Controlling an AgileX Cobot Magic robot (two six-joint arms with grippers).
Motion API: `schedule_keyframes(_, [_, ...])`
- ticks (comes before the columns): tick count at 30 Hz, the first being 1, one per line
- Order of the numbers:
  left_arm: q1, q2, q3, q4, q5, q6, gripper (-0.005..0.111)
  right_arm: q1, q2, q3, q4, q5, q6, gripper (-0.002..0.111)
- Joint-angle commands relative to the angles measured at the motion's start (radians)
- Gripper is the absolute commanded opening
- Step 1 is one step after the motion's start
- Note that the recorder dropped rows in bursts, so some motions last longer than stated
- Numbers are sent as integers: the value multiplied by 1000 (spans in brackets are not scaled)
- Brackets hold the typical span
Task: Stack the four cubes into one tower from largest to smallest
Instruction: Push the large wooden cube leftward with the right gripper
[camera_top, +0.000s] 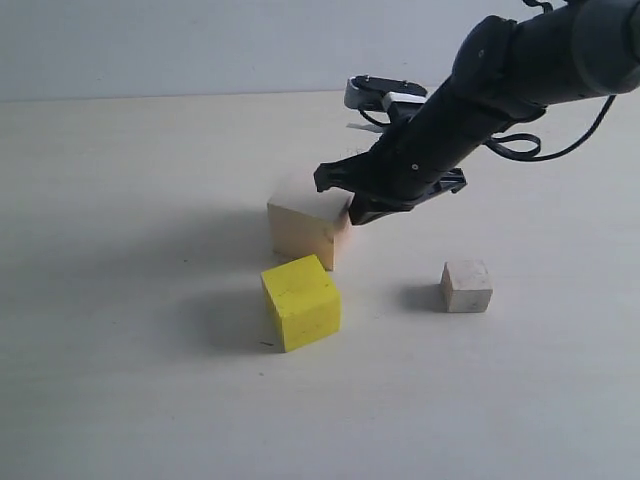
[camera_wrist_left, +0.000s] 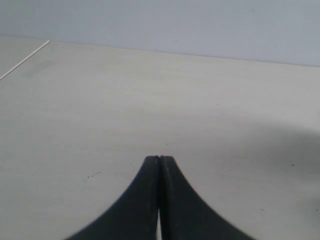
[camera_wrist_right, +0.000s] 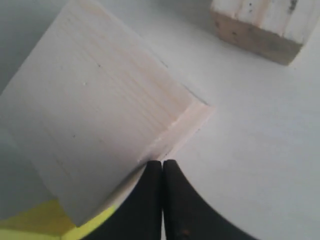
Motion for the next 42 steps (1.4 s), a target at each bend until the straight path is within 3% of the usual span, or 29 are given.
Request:
schedule_keyframes(1, [0,-4,1,7,-18,-4,0,3,47,-64,-8,12,-1,0])
schedule_keyframes(22, [0,-4,1,12,-18,-4,0,65,157,-226,-18,53,7,0])
schedule_keyframes(42, [0,-4,1,12,-18,-4,0,65,163,-228,-41,-92,31,0])
